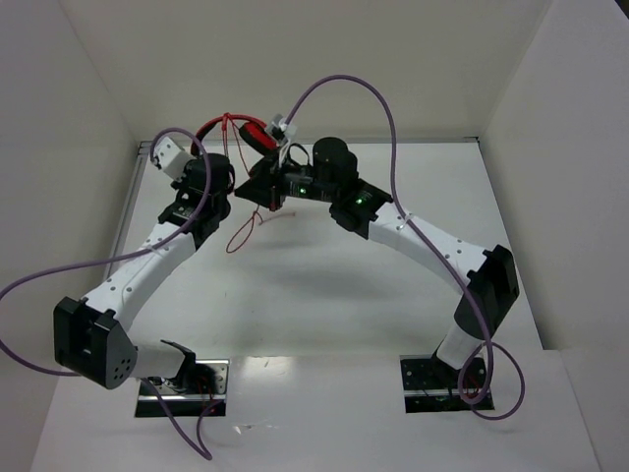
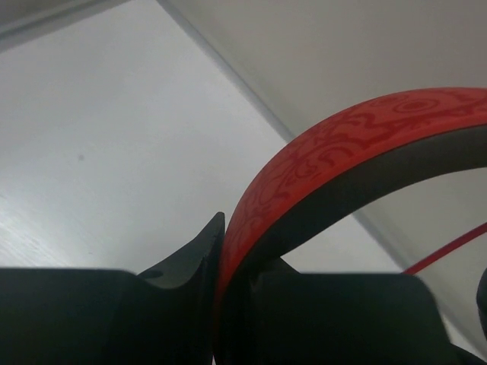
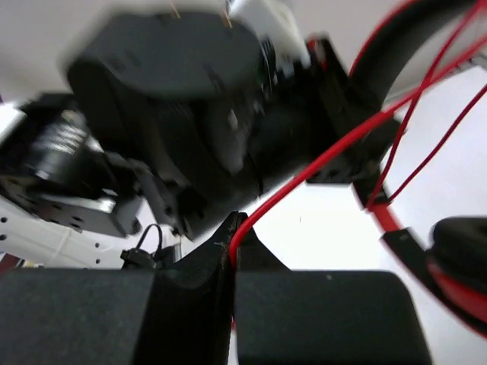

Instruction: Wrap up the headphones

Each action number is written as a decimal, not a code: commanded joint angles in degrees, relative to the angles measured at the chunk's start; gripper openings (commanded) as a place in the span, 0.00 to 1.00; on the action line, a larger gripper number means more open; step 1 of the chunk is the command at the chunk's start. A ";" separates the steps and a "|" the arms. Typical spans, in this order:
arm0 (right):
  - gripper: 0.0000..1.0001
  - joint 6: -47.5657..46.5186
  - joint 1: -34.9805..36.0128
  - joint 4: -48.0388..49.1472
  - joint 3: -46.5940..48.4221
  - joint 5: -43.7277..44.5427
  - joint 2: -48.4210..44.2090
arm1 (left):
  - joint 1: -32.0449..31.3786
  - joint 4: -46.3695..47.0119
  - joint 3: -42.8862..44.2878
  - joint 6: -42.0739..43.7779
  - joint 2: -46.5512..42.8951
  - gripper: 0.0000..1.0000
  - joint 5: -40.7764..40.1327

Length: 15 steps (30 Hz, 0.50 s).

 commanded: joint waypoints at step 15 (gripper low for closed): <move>0.01 7.31 2.13 16.13 -18.12 12.20 -1.55 | 0.87 8.97 16.48 -17.05 1.01 0.00 17.78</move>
